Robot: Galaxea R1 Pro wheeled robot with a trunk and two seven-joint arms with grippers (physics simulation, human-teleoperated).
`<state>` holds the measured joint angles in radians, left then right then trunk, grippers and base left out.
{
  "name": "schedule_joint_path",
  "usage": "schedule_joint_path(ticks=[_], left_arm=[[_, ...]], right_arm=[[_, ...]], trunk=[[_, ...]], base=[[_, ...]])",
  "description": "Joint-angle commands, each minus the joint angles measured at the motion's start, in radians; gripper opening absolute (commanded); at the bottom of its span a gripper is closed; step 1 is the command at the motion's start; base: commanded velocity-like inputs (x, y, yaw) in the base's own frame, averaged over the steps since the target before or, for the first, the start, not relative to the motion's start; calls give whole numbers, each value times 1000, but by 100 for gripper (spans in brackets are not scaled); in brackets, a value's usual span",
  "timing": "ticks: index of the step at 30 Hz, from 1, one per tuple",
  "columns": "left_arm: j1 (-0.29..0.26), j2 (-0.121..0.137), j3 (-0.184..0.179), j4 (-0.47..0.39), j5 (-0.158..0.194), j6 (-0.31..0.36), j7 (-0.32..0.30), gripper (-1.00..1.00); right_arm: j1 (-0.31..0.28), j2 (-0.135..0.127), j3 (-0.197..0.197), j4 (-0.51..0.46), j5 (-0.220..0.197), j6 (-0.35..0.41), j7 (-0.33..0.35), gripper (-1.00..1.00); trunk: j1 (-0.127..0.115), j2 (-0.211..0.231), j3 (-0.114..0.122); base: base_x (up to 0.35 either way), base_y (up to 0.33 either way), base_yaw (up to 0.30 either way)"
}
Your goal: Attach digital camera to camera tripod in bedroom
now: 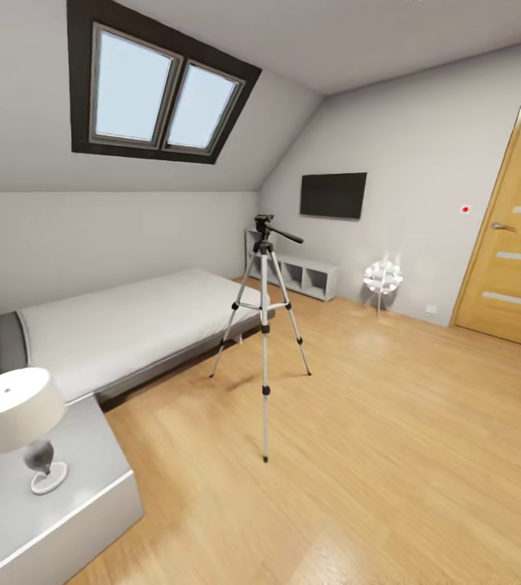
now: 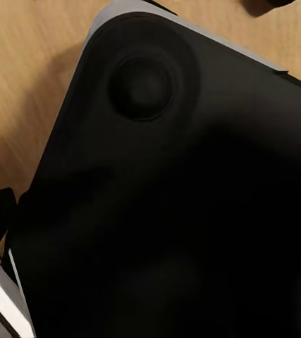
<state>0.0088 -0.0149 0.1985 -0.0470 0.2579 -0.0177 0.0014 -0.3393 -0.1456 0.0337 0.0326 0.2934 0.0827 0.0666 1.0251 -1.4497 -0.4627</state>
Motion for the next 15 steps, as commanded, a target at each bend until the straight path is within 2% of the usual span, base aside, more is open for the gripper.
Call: schedule_joint_path(ticks=[1, 7, 15], left_arm=[[1, 0, 4, -2, 4, -1, 0, 100], [0, 0, 4, -2, 4, -1, 0, 100], [0, 0, 4, -2, 4, -1, 0, 100]], right_arm=[[-1, 0, 3, 1, 4, 2, 3, 100], [-1, -1, 3, 1, 5, -1, 3, 100], [-1, -2, 3, 1, 6, -9, 2, 100]], trunk=[[0, 0, -1], [0, 0, -1], [0, 0, -1]], base=[[0, 0, -198], [0, 0, -108], [0, 0, -9]])
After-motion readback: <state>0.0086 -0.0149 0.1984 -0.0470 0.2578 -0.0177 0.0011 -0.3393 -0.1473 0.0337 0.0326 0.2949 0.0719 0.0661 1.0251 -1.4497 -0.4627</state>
